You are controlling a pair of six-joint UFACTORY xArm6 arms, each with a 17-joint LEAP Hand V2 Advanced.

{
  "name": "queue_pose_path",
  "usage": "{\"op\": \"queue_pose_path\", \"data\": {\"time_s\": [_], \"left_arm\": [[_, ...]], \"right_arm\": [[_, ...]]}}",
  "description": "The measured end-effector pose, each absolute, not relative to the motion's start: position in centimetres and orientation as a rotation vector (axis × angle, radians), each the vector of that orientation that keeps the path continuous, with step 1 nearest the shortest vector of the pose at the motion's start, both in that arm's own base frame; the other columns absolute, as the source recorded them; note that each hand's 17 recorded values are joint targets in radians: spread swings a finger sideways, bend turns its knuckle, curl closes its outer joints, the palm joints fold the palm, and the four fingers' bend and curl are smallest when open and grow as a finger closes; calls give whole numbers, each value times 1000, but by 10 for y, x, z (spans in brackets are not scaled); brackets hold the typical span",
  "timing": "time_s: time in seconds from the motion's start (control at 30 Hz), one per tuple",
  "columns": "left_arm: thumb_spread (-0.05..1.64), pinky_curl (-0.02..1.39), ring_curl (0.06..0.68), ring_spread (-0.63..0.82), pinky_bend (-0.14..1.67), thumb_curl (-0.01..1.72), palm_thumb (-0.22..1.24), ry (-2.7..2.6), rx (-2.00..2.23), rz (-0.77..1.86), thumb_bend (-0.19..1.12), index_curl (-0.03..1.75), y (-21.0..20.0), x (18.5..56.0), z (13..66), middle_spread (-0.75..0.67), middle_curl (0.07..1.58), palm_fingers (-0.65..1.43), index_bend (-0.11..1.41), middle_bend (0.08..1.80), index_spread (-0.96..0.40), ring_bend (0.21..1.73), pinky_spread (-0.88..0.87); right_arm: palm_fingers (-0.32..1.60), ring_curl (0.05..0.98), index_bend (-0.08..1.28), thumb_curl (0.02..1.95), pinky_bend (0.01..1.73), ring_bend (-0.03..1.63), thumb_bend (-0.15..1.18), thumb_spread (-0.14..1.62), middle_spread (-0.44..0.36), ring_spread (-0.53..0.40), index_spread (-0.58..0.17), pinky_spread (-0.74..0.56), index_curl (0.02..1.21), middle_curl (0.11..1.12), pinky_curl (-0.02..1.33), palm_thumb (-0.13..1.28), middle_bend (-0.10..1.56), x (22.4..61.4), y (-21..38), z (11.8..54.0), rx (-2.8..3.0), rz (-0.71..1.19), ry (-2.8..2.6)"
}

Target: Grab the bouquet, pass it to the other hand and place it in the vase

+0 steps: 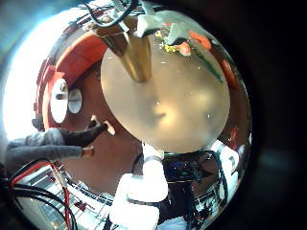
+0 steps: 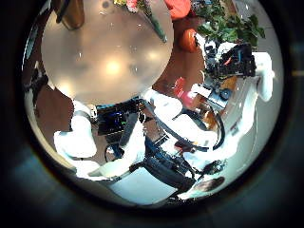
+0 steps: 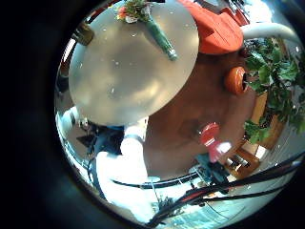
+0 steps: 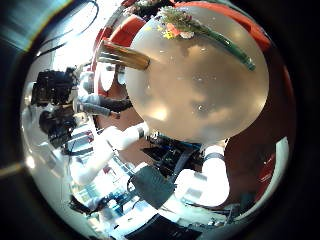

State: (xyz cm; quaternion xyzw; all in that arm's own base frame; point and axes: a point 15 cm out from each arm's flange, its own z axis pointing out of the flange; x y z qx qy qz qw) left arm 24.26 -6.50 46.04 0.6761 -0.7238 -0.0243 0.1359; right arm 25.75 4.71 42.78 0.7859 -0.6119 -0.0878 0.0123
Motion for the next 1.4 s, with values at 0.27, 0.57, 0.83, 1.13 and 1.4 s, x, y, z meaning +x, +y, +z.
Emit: {"op": "queue_pose_path", "data": {"time_s": [0.27,0.57,0.83,1.13,1.4], "left_arm": [[1074,303,219,594,196,322,356,-2082,1923,13,-25,343,-80,246,468,474,319,33,170,192,18,482,542],[1073,302,216,594,193,322,360,-2134,1862,-19,-24,344,-89,242,464,472,317,39,181,188,19,477,541],[1077,296,211,595,189,323,364,-2218,1757,-117,-23,359,-99,235,445,470,307,53,189,184,23,462,539],[1087,291,210,595,189,323,363,-2275,1693,-77,-22,363,-102,228,439,469,302,56,185,187,25,458,539],[1090,289,210,595,189,323,363,-2256,1689,-89,-23,363,-94,222,432,468,302,57,184,187,26,456,538]], "right_arm": [[176,239,174,272,287,296,-21,1120,28,175,-331,366,314,334,302,249,199,256,40,432,2438,-258,-1947],[371,273,134,271,331,466,-8,1185,-4,88,-321,337,278,336,302,294,203,263,15,426,2332,-296,-2084],[405,309,145,280,416,589,-18,1227,-23,5,-302,242,263,354,321,339,235,307,-14,411,2231,-304,-2179],[361,325,143,294,484,680,-22,1166,-29,-38,-275,204,246,372,318,331,287,365,-51,393,2130,-368,-2252],[369,322,182,309,500,710,-21,1139,-18,-59,-249,173,265,384,301,351,327,423,-60,333,2088,-437,-2255]]}}
